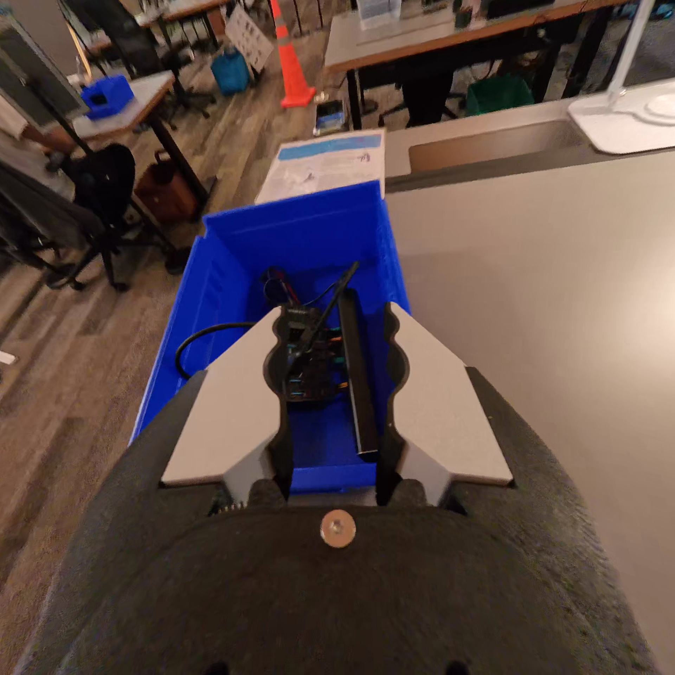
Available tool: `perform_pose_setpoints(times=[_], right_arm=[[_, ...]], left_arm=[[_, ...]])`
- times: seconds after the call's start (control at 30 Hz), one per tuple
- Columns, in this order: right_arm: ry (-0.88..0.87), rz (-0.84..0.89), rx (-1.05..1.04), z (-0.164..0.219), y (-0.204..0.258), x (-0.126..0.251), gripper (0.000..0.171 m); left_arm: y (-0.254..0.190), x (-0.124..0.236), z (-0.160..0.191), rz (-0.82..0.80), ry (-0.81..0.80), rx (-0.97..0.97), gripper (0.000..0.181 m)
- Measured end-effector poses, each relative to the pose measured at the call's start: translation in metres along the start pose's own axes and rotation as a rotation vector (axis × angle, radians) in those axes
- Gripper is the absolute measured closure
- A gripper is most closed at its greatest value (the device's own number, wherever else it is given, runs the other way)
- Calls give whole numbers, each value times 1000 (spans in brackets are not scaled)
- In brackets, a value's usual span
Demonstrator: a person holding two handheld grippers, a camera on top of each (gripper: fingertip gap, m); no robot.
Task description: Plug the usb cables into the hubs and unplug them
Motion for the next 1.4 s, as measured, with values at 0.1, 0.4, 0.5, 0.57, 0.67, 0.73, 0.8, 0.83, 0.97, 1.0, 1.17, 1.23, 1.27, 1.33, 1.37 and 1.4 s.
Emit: perform_pose_setpoints(times=[0.1, 0.4, 0.5, 0.57, 0.67, 0.73, 0.8, 0.83, 0.97, 1.0, 1.17, 1.23, 1.27, 1.33, 1.37, 1.4], right_arm=[[106, -83, -7, 13, -1, -51, 145], [266, -168, 61, 17, 2, -124, 143], [282, -177, 74, 23, 3, -126, 143], [266, -184, 74, 23, 3, -124, 143], [265, -195, 43, 23, 0, -122, 143], [267, -207, 25, 23, -1, -122, 143], [267, -217, 16, 22, -2, -122, 143], [268, -221, 13, 22, -2, -122, 143], [267, -233, 6, 22, -3, -121, 143], [266, -236, 5, 23, -3, -121, 143], [269, -243, 6, 23, -2, -121, 143], [274, -245, 13, 23, -2, -121, 142], [274, -246, 17, 23, -1, -122, 142], [270, -246, 26, 22, 1, -123, 142], [264, -245, 35, 22, 2, -124, 142], [256, -245, 42, 21, 3, -124, 142]], left_arm=[[20, -17, 14, 44, 146, 18, 113], [19, -72, 42, 28, 439, -86, 109], [18, -97, 52, 12, 538, -137, 110], [21, -109, 56, 22, 563, -126, 112], [27, -119, 59, 76, 569, -36, 115], [31, -121, 61, 95, 558, -33, 115], [33, -121, 61, 119, 543, -18, 115], [34, -119, 61, 125, 536, -14, 115], [40, -100, 45, 23, 447, -14, 116], [43, -93, 38, -7, 412, -9, 116], [43, -52, -11, -131, 278, -83, 116], [30, -37, -38, -136, 203, -130, 117], [20, -30, -51, -114, 158, -151, 117], [-10, -21, -78, -32, 65, -192, 117], [-29, -19, -90, 21, 20, -215, 117], [-50, -20, -100, 82, -19, -239, 117]])
Point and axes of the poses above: each gripper's, where its closed fingertips meet, x back along the fingers, z out of its underside, y = z × x across the jaws, the point moved 10 cm from there along x, back along the fingers, and after that the axes turned 9 degrees about -x, right-handed, at the moved point
